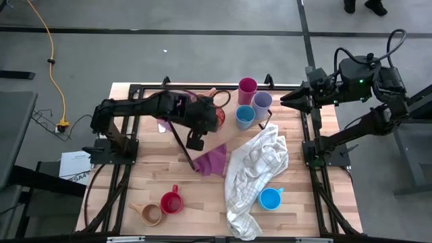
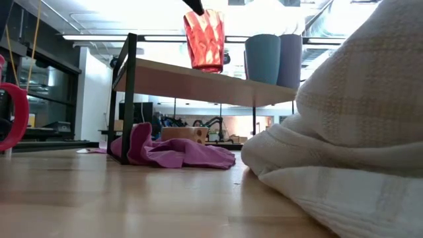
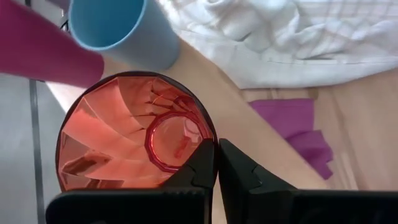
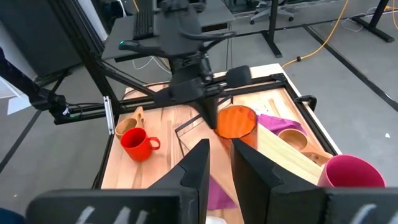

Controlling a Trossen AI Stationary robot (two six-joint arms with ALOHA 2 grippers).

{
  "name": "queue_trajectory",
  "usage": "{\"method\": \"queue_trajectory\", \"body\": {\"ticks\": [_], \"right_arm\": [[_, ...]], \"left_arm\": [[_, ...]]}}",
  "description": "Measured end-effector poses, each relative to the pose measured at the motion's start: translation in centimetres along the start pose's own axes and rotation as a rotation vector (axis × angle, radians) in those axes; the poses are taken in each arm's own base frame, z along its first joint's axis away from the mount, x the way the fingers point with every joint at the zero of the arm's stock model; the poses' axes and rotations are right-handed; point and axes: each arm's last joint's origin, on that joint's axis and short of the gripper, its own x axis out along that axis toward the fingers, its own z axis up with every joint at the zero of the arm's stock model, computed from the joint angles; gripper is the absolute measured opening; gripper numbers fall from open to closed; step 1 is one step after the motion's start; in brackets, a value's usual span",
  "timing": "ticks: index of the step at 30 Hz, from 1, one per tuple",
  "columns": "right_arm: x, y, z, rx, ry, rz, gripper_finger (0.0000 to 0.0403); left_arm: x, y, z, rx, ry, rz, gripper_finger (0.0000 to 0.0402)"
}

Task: Stack small to large cups/mugs on shelf
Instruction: Put the red cup on the shelf

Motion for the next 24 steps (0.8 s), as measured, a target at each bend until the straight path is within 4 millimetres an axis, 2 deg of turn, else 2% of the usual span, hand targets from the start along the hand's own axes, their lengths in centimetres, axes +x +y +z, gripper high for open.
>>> {"method": "queue_trajectory", "body": {"ticks": [24], "right_arm": [[0.0,0.0,0.0,0.001,0.001,0.004,0.0058]], "left_arm": [[0.7,5.8,-1.8,-0.007,-0.042,0.007,0.0000]]}}
